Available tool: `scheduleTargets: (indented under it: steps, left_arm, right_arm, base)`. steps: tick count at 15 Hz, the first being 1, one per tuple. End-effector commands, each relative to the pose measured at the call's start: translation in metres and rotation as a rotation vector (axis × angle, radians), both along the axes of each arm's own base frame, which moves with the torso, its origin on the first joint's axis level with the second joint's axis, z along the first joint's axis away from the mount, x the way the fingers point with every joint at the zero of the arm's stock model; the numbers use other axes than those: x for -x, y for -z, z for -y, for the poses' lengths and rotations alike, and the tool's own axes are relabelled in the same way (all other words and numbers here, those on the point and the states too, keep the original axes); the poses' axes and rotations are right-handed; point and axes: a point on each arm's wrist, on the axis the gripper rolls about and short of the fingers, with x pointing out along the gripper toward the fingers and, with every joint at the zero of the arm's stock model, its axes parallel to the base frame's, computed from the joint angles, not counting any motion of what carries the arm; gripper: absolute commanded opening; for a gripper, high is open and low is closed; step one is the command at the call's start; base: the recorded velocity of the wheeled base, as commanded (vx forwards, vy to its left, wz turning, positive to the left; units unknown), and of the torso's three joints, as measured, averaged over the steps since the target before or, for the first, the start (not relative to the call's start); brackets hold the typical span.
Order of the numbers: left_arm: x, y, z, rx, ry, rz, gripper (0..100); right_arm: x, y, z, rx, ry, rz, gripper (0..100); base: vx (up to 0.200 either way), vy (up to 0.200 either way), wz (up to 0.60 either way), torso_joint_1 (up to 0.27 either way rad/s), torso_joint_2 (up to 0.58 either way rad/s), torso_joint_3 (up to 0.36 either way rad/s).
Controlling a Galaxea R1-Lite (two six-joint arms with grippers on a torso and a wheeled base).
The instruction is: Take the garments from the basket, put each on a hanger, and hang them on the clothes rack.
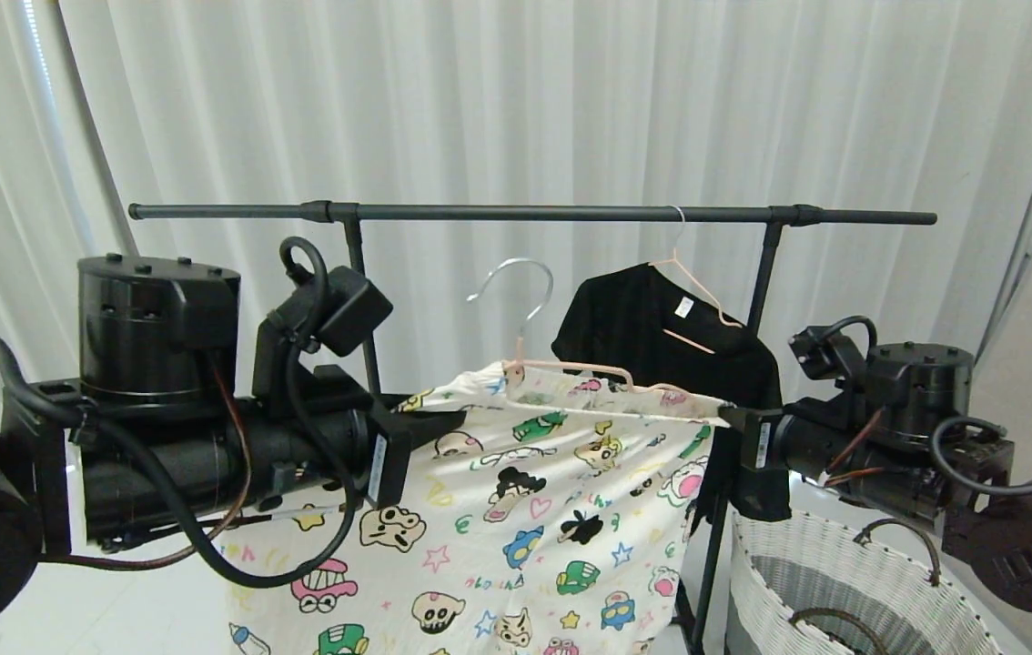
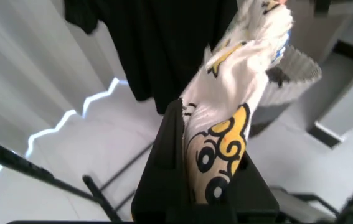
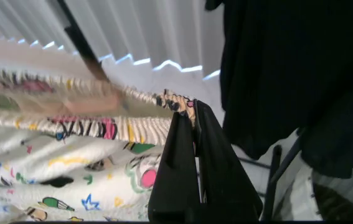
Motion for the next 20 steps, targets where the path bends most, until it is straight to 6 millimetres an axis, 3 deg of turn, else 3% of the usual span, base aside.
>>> scheduleTargets:
  steps: [1,4,7,8,15,20]
  left_arm:
    - [0.007,0.017,0.001,-0.031,0.023,-0.054,0]
    - [-0.002,0.047,0.005,-0.11,-0.006,-0.144,0]
    - [-0.006,0.049,0.01,-0.115,-0.014,-0.149,0]
    - [-0.006,0.049,0.01,-0.113,-0.015,-0.151,0]
    - [-0.004,0.046,0.014,-0.094,0.006,-0.123,0]
    - [0.015,0.04,0.023,-0.044,0.173,-0.124,0]
  right_arm:
    - [0.006,-0.017,0.005,-0.025,0.003,0.053,0]
    - [0.019,-0.036,0.008,-0.039,-0.042,0.104,0]
    - [0.039,-0.048,0.008,0.03,-0.156,0.101,0]
    - [0.043,-0.052,0.008,0.034,-0.183,0.106,100]
    - [0.073,-0.072,0.004,0.123,-0.348,0.191,100]
    - [0.075,-0.065,-0.012,0.328,-0.719,0.175,100]
  base:
    - [0.0,0.0,0.0,0.0,0.0,0.0]
    - [0.0,0.0,0.0,0.0,0.0,0.0]
    - [0.0,0.0,0.0,0.0,0.0,0.0]
    - [0.0,0.0,0.0,0.0,0.0,0.0]
    - [0.0,0.0,0.0,0.0,0.0,0.0]
    - [0.0,0.0,0.0,0.0,0.0,0.0]
